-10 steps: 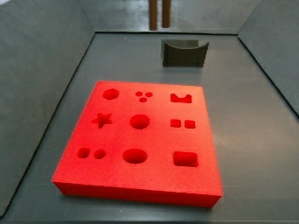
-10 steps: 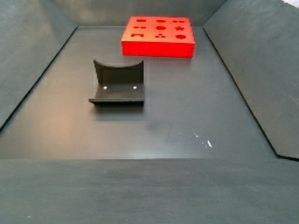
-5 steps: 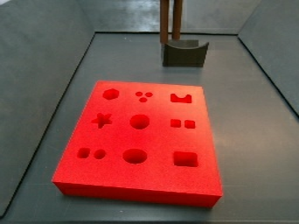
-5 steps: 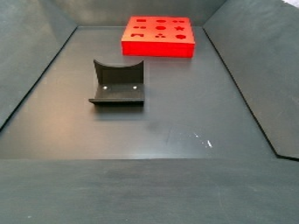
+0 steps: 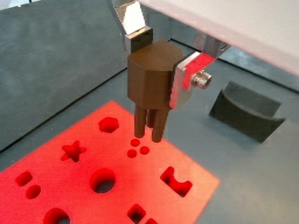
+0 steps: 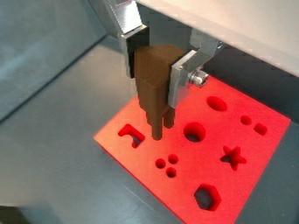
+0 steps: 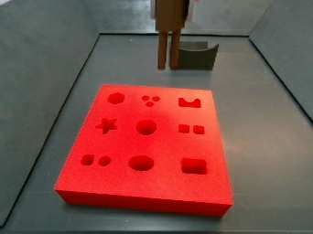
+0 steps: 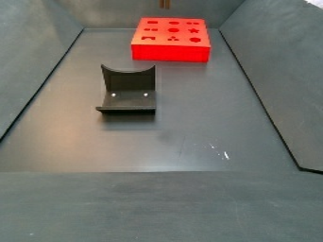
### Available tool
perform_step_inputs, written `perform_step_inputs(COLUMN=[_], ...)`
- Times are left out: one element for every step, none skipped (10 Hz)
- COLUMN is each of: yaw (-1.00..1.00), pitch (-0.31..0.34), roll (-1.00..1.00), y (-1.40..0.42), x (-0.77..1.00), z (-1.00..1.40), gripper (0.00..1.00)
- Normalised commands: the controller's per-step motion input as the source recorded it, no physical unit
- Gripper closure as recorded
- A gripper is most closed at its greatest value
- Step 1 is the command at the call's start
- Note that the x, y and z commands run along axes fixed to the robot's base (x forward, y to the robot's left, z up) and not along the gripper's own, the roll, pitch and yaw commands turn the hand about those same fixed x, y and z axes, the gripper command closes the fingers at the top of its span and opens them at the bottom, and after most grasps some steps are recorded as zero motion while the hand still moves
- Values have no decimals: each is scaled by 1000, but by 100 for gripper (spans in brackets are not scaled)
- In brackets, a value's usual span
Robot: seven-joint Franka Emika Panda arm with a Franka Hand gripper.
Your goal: Insert the 3 prong object.
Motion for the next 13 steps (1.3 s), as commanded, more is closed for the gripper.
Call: perform_step_inputs(yaw=[-14,83,491,760,669,497,280,89,131,189,180,0,0], pitch=[371,249,11,-29,-133,-281,-319,-500,-500,-500,-453,-27,-57], roll=[0,-56,-64,-30,-111,-164,-87,40,-94,-183,-49,0,0], y=[0,169,271,357,300,194,71,0,69,0,0,0,0], x=[97,134,-14,-134,-217,-260,-320,-560,-457,-326,-326,-17,0], z=[-451,-609,-357,-189,-31,0,117,169,60,0,0,0,-117], gripper=[100,100,100,100,100,100,100,100,100,100,100,100,100])
